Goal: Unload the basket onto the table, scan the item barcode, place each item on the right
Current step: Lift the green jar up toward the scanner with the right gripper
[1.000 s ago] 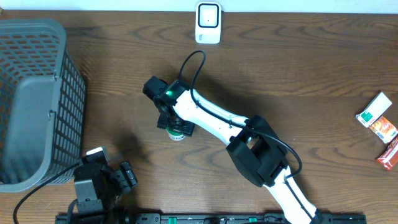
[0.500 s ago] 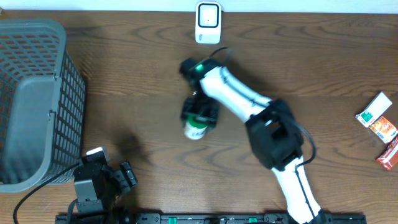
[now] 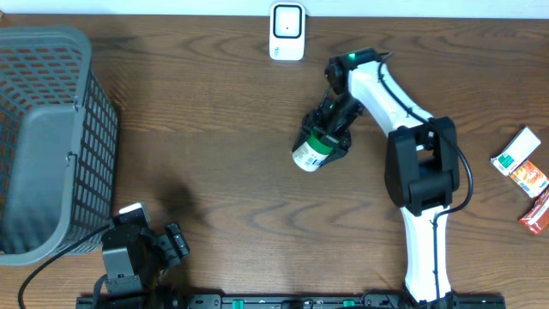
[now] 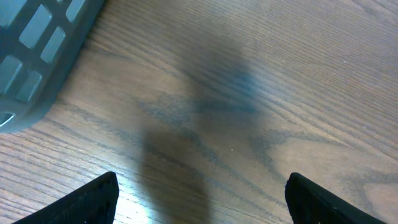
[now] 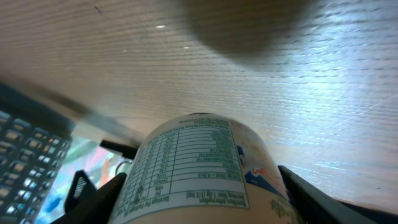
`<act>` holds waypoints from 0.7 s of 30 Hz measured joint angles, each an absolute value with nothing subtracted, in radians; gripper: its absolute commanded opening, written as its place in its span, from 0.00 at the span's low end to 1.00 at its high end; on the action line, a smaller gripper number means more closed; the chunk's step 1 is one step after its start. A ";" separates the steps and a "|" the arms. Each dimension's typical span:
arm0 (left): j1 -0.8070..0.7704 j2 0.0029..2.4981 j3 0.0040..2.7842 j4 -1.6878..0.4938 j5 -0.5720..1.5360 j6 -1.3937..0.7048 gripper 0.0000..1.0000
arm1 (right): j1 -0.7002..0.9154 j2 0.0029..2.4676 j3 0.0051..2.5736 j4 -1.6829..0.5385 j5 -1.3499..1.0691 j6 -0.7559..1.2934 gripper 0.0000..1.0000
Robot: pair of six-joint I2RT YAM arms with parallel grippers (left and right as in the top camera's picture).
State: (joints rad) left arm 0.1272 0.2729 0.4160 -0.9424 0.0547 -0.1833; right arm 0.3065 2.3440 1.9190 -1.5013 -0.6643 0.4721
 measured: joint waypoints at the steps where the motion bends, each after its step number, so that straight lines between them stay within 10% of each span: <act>1: 0.127 0.273 0.416 -0.942 0.055 -0.183 0.86 | 0.298 2.344 1.919 -1.504 -0.671 0.460 0.67; 21: 0.127 0.273 0.416 -0.942 0.055 -0.183 0.86 | 0.275 2.344 2.099 -1.303 -0.694 0.366 0.66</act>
